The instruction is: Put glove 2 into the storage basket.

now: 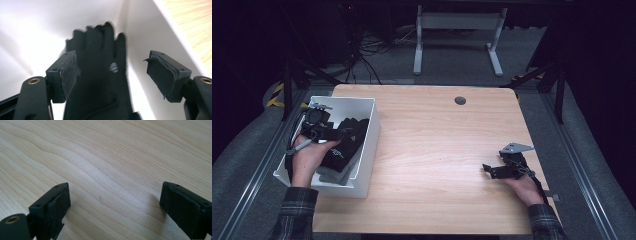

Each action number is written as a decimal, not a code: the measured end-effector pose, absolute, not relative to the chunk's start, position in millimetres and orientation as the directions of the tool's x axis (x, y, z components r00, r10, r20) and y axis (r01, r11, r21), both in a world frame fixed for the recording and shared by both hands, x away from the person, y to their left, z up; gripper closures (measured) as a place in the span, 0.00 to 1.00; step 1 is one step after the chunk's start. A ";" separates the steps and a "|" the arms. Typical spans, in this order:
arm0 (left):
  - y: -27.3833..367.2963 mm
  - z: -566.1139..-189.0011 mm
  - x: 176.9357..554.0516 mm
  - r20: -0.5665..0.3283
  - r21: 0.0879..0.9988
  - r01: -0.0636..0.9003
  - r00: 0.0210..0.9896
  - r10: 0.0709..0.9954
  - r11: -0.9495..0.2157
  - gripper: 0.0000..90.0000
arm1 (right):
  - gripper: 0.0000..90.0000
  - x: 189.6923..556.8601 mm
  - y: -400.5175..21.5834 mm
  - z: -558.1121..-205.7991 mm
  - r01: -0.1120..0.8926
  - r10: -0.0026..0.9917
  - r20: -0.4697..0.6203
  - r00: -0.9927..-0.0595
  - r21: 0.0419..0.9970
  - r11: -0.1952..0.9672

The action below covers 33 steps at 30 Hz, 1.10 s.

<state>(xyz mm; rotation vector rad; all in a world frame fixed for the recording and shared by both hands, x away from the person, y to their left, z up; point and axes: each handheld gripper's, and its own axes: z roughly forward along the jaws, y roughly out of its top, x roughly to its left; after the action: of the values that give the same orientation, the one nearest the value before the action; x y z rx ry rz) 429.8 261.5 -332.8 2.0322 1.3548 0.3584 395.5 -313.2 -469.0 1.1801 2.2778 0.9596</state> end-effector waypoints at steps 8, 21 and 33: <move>236.9 -314.8 424.8 -0.136 0.692 0.663 0.507 0.851 -0.284 0.28 | 0.11 395.5 -313.2 -469.0 0.551 0.825 -0.036 -0.563 0.728 0.407; 192.8 -306.8 423.5 -0.144 0.718 0.604 0.614 0.776 -0.345 0.24 | 0.11 395.5 -313.2 -469.0 0.550 0.825 -0.036 -0.564 0.728 0.408; 144.1 -305.5 415.1 -0.142 0.736 0.549 0.697 0.703 -0.395 0.23 | 0.11 395.4 -313.1 -469.0 0.550 0.824 -0.036 -0.565 0.728 0.409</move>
<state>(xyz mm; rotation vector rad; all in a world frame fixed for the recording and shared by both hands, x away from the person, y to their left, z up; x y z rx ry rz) 415.1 144.1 -305.5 2.0990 0.9538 0.2428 395.4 -313.1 -469.0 1.1782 2.2793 0.9600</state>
